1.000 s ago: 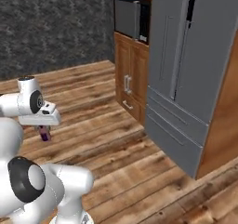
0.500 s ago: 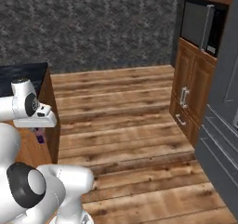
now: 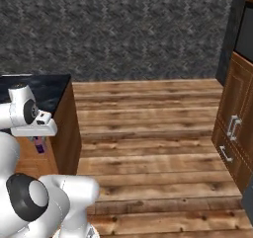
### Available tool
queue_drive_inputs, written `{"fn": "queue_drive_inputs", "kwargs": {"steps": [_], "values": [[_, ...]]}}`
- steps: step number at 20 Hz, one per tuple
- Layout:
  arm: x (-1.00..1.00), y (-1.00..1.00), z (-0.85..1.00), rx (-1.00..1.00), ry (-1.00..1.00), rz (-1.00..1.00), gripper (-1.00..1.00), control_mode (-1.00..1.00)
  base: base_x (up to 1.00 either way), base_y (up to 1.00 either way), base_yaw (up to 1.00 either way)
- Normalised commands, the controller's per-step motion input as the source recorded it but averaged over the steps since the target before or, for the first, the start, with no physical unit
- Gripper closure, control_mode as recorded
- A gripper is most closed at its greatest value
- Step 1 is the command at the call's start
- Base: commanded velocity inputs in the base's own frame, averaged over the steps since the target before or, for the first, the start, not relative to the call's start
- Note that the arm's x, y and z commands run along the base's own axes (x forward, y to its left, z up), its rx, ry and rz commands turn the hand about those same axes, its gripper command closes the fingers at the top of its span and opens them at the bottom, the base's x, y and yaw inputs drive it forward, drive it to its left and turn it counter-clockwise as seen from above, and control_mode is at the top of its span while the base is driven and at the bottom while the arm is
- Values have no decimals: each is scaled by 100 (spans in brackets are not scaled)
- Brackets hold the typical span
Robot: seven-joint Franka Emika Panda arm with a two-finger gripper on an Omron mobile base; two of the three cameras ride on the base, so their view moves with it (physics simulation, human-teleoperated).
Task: There is a wine glass and glass cup on the dining counter. Place the wine bottle next to the wine glass and the juice bottle next to the glass cup.
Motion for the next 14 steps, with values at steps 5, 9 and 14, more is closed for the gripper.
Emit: {"fn": "queue_drive_inputs", "kwargs": {"steps": [5, 9, 14], "values": [[0, 0, 0, 0, 0, 0, 100, 100, 81, -26, 9], [0, 0, 0, 0, 0, 0, 100, 100, 66, -46, 0], [0, 0, 0, 0, 0, 0, 100, 100, 63, -49, 0]]}}
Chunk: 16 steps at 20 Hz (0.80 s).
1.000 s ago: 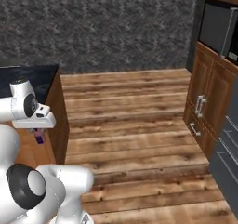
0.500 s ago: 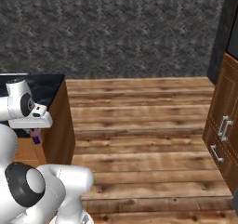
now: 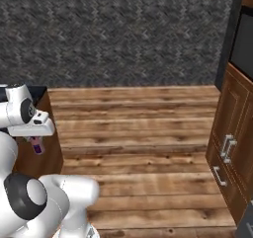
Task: There is a wine glass and glass cup on the dining counter. Place the wine bottle next to the wine glass and the juice bottle next to the glass cup.
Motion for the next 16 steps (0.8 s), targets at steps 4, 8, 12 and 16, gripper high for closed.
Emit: {"fn": "queue_drive_inputs", "kwargs": {"steps": [4, 8, 12, 16], "values": [[0, 0, 0, 0, 0, 0, 100, 100, 74, -40, 0], [0, 0, 0, 0, 0, 0, 100, 100, 82, -33, 1], [0, 0, 0, 0, 0, 0, 100, 100, 87, -27, 2], [0, 0, 0, 0, 0, 0, 100, 100, 88, -22, 6]]}}
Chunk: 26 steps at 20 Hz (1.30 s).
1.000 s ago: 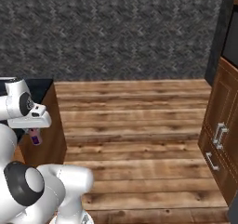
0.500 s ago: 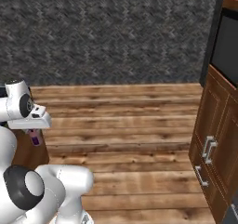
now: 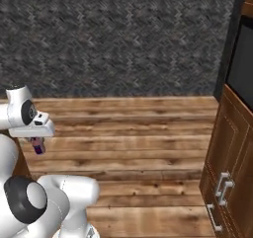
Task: There is a wine glass and glass cup on the dining counter. Place the wine bottle next to the wine glass and the juice bottle next to the glass cup.
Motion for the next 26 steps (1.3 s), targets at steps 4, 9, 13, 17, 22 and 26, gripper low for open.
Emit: {"fn": "queue_drive_inputs", "kwargs": {"steps": [4, 9, 13, 17, 22, 26], "values": [[0, 0, 0, 0, 0, 0, 100, 100, 89, -18, 9], [0, 0, 0, 0, 0, 0, 100, 100, 91, -11, 13], [0, 0, 0, 0, 0, 0, 100, 100, 92, -6, 22], [0, 0, 0, 0, 0, 0, 100, 100, 93, -6, 22], [0, 0, 0, 0, 0, 0, 100, 100, 92, -4, 24], [0, 0, 0, 0, 0, 0, 100, 100, 92, -5, 25]]}}
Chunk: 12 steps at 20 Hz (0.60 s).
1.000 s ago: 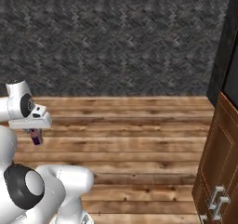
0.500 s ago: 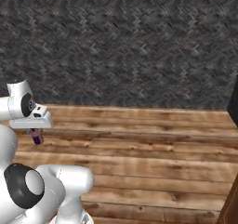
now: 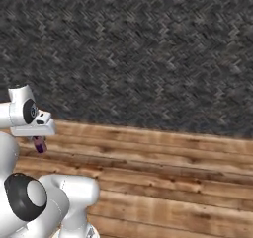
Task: There is a wine glass and glass cup on the dining counter. Place the wine bottle next to the wine glass and the juice bottle next to the glass cup.
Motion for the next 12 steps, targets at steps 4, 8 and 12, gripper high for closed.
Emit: {"fn": "queue_drive_inputs", "kwargs": {"steps": [4, 8, 12], "values": [[0, 0, 0, 0, 0, 0, 100, 100, 84, 0, 37], [0, 0, 0, 0, 0, 0, 100, 100, 67, 0, 57], [0, 0, 0, 0, 0, 0, 100, 100, 60, 0, 63]]}}
